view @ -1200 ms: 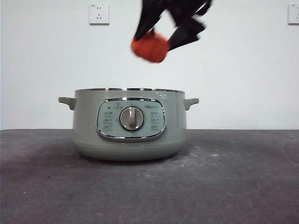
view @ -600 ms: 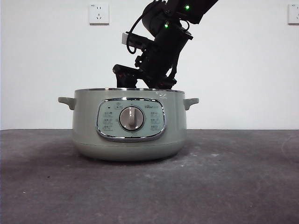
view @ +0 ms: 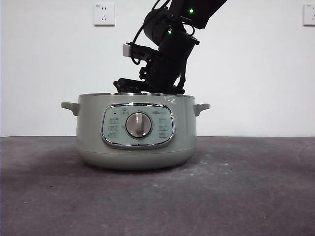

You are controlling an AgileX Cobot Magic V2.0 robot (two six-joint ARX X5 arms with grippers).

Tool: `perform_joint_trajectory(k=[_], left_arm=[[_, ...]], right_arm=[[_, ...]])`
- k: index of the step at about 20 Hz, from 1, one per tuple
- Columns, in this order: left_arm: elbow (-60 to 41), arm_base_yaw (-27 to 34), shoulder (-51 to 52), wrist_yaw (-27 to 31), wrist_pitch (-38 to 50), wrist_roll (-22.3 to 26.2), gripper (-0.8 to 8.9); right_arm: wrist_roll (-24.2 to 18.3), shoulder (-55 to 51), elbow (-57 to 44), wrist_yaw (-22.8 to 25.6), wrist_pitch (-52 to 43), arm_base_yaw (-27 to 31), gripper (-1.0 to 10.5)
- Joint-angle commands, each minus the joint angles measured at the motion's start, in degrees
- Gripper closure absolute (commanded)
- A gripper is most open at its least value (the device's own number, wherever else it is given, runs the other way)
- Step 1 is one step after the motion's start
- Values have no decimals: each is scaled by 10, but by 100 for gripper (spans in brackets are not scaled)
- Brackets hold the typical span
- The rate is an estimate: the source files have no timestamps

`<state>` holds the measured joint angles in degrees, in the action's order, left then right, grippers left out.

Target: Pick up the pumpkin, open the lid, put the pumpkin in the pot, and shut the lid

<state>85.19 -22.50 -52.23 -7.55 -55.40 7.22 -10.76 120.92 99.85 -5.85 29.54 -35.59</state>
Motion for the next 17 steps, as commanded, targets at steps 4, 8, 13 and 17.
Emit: perform_joint_trajectory(k=[4, 8, 13, 17], left_arm=[[4, 1, -11, -2, 44, 3, 822], [4, 1, -69, -6, 88, 20, 822], [4, 0, -185, -50, 179, 26, 822], [4, -1, -270, -64, 237, 26, 822]], right_arm=[[28, -92, 4, 33, 21, 0, 371], [68, -264, 4, 140, 111, 10, 380], [81, -432, 4, 128, 217, 18, 380], [84, -501, 4, 96, 261, 17, 380]])
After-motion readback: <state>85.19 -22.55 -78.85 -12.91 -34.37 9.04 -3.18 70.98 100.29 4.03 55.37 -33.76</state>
